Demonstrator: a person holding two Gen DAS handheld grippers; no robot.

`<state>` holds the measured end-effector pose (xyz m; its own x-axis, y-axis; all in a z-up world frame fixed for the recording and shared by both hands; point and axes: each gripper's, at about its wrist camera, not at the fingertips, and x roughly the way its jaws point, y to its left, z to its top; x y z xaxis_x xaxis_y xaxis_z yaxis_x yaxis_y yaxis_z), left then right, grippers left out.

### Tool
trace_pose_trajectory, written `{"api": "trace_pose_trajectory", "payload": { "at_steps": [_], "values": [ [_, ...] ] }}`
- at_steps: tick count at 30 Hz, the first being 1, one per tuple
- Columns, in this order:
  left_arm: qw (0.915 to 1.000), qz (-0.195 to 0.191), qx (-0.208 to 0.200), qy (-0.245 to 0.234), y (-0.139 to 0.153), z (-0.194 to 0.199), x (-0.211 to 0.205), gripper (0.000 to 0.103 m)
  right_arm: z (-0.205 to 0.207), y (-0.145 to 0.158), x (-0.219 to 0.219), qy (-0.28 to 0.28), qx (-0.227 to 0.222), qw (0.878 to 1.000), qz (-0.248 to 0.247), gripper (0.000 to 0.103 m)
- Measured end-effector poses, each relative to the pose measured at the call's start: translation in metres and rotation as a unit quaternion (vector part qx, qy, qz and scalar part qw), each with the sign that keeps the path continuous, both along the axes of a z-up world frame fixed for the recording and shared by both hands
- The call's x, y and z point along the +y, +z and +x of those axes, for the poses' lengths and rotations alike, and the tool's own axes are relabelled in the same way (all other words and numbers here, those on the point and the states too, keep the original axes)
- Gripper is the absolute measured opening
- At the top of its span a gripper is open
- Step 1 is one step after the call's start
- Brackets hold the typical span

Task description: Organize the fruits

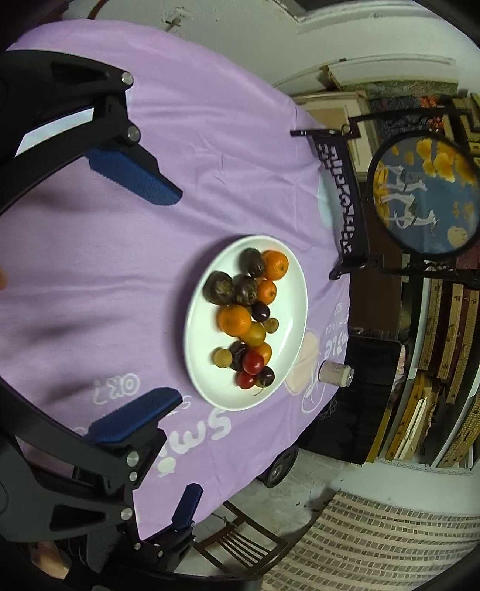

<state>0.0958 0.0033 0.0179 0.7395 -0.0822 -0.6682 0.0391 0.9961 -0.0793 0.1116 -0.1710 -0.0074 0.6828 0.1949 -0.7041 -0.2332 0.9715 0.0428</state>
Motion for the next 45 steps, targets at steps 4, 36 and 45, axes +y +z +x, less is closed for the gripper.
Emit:
{"api": "trace_pose_trajectory", "payload": {
  "at_steps": [4, 36, 45],
  "values": [
    [1.0, 0.0, -0.002, 0.003, 0.0, -0.016, 0.001, 0.101, -0.012, 0.0, 0.006, 0.008, 0.0, 1.0, -0.003, 0.099],
    [0.9999, 0.014, 0.003, 0.006, -0.007, -0.022, -0.004, 0.101, -0.024, 0.0, 0.014, 0.018, 0.0, 1.0, 0.005, 0.099],
    [0.9998, 0.006, 0.014, 0.01, -0.01, -0.02, -0.001, 0.101, -0.025, 0.0, 0.016, 0.019, 0.001, 1.0, 0.006, 0.099]
  ]
}}
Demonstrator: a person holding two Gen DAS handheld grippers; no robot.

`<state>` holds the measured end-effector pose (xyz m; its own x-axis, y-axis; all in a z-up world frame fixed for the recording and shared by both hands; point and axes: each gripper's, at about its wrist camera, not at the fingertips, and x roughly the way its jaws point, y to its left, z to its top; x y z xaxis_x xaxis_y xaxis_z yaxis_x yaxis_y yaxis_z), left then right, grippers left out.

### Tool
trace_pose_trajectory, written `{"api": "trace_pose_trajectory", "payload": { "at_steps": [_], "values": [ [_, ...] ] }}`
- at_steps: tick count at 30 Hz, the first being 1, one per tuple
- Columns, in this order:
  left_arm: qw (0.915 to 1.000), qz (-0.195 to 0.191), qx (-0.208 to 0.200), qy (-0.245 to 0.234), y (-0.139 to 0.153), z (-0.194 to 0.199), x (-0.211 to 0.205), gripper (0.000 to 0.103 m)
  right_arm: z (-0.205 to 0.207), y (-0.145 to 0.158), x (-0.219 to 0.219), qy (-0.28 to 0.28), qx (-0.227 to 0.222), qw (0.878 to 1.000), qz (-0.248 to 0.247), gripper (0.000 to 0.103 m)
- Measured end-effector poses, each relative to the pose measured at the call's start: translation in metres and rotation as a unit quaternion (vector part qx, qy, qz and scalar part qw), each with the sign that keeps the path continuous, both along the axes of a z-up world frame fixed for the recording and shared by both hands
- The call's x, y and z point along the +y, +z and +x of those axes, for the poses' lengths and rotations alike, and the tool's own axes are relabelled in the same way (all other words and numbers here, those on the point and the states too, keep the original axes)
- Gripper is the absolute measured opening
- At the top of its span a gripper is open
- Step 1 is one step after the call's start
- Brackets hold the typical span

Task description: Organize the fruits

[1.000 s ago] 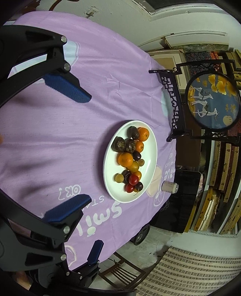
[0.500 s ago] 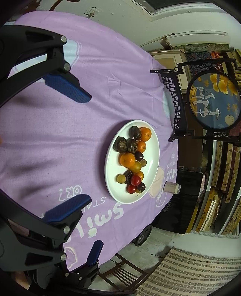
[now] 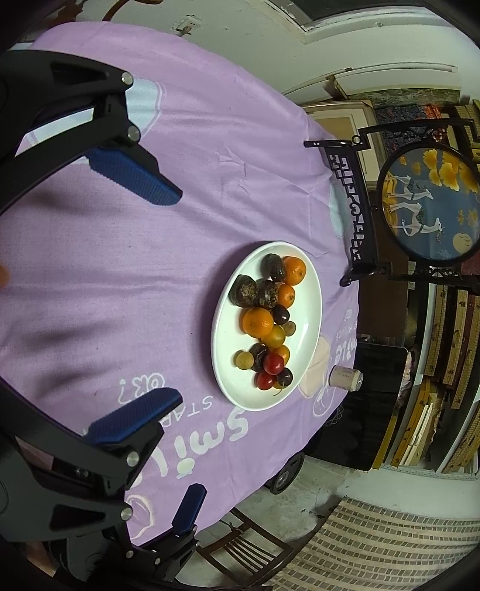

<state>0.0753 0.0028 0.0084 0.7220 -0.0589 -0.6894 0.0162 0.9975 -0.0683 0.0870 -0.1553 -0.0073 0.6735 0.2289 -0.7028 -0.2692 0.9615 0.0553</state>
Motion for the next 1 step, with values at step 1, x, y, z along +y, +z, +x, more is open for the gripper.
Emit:
{"api": "trace_pose_trajectory", "payload": {
  "at_steps": [1],
  "values": [
    [1.0, 0.0, 0.0, 0.0, 0.0001, 0.0001, 0.0003, 0.101, -0.0002, 0.0, 0.0, 0.0, 0.0, 1.0, 0.0, 0.099]
  ]
}}
